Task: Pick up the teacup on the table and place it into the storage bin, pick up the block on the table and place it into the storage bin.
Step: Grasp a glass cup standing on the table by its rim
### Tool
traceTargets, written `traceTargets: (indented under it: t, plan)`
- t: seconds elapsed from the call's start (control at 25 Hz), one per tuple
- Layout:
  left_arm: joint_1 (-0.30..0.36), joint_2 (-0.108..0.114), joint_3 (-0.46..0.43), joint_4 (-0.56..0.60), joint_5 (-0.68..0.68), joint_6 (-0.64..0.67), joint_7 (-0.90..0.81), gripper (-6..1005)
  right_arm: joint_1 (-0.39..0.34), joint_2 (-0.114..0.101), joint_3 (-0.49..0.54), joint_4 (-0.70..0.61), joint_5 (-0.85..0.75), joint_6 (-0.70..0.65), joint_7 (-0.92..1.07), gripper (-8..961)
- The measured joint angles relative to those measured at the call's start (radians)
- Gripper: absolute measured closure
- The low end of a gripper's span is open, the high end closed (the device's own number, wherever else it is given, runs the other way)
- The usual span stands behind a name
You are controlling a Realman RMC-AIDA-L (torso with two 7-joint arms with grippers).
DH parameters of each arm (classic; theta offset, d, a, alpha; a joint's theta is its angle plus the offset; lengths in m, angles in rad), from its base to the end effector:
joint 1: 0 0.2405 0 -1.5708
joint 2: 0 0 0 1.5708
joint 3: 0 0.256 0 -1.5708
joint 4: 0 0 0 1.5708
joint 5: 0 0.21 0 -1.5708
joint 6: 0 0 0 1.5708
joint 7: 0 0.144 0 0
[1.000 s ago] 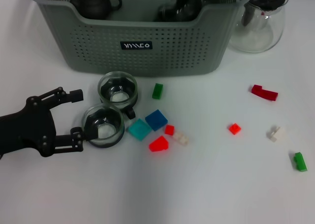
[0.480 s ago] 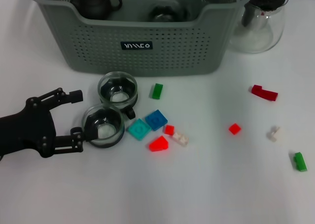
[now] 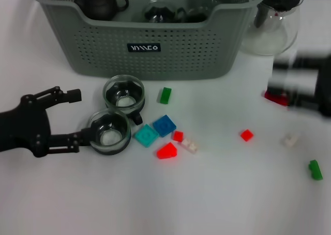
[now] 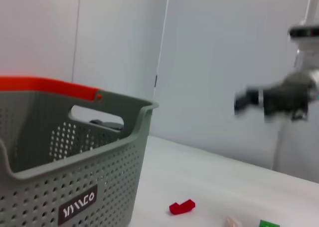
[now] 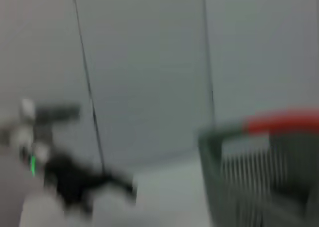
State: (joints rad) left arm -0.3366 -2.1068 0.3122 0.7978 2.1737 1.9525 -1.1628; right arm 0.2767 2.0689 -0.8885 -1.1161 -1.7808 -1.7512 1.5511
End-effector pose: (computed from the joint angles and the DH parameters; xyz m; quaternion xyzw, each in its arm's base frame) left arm -0.3106 0.2389 0.0455 -0.9264 -0.1785 -0.2922 0.1566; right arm 0.2457 0.2836 0.0569 -0.9482 0.1541 0.2510 0.1191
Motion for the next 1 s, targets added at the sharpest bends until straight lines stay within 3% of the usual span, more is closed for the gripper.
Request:
traceTargets:
  t: [0.12, 0.24, 0.4, 0.48, 0.68, 1.0]
  plan:
    - [-0.008, 0.000, 0.021, 0.074, 0.004, 0.028, -0.105, 52, 0.030, 0.011, 0.021, -0.003, -0.202, -0.005, 0.039, 436]
    - [-0.014, -0.015, 0.093, 0.228, 0.006, 0.062, -0.253, 53, 0.066, 0.016, 0.035, 0.003, -0.299, -0.016, 0.056, 436]
    - [-0.017, -0.060, 0.318, 0.524, 0.065, 0.059, -0.471, 53, 0.097, 0.017, 0.037, 0.006, -0.328, -0.029, 0.058, 436]
    - [-0.024, -0.065, 0.452, 0.614, 0.120, 0.045, -0.576, 55, 0.111, 0.019, 0.037, 0.009, -0.337, -0.031, 0.058, 435]
    - [-0.046, -0.066, 0.696, 0.699, 0.225, -0.055, -0.779, 60, 0.137, 0.020, 0.047, 0.030, -0.351, -0.034, 0.058, 435]
    - [-0.040, -0.071, 0.911, 0.659, 0.261, -0.254, -0.893, 68, 0.145, 0.017, 0.065, 0.039, -0.363, -0.047, 0.058, 435]
